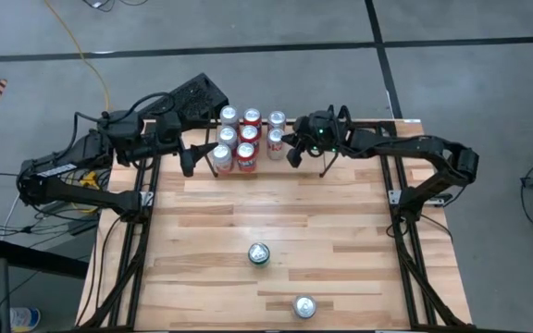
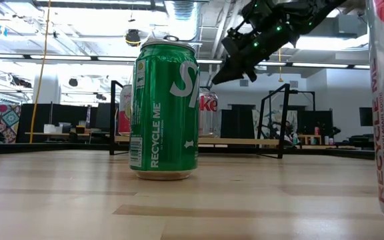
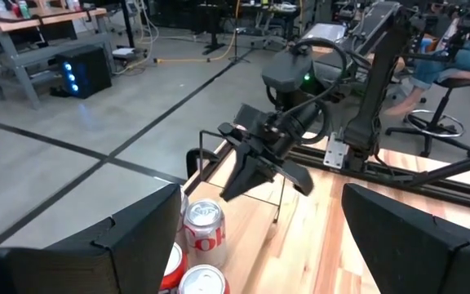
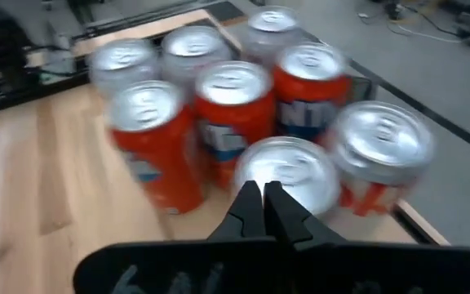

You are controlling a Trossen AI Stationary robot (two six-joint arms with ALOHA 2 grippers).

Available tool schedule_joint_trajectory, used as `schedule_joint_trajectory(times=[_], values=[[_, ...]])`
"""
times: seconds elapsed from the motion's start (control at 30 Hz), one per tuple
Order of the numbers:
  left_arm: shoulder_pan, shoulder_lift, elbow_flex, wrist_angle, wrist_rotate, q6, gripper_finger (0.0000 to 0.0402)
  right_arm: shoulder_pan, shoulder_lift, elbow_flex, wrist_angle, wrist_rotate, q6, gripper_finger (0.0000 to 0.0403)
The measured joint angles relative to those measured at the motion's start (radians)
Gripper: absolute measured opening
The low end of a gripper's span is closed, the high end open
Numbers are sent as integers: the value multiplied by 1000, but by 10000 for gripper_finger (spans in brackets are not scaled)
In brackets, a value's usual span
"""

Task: Place canned beverage on shelf
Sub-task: Put the left silver soda can on the shelf aligned with the other silver soda can

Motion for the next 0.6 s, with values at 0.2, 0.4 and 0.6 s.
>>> schedule_joint_trajectory(times=[0.2, 0.4, 0.6], values=[[0, 0, 0, 0, 0, 9, 324, 16, 0, 0, 6, -120, -30, 0], [0, 0, 0, -11, -6, 8, 324, 21, 0, 0, -9, -54, -24, 0], [0, 0, 0, -25, -53, -37, 324, 23, -22, 20, -13, -68, 15, 0]])
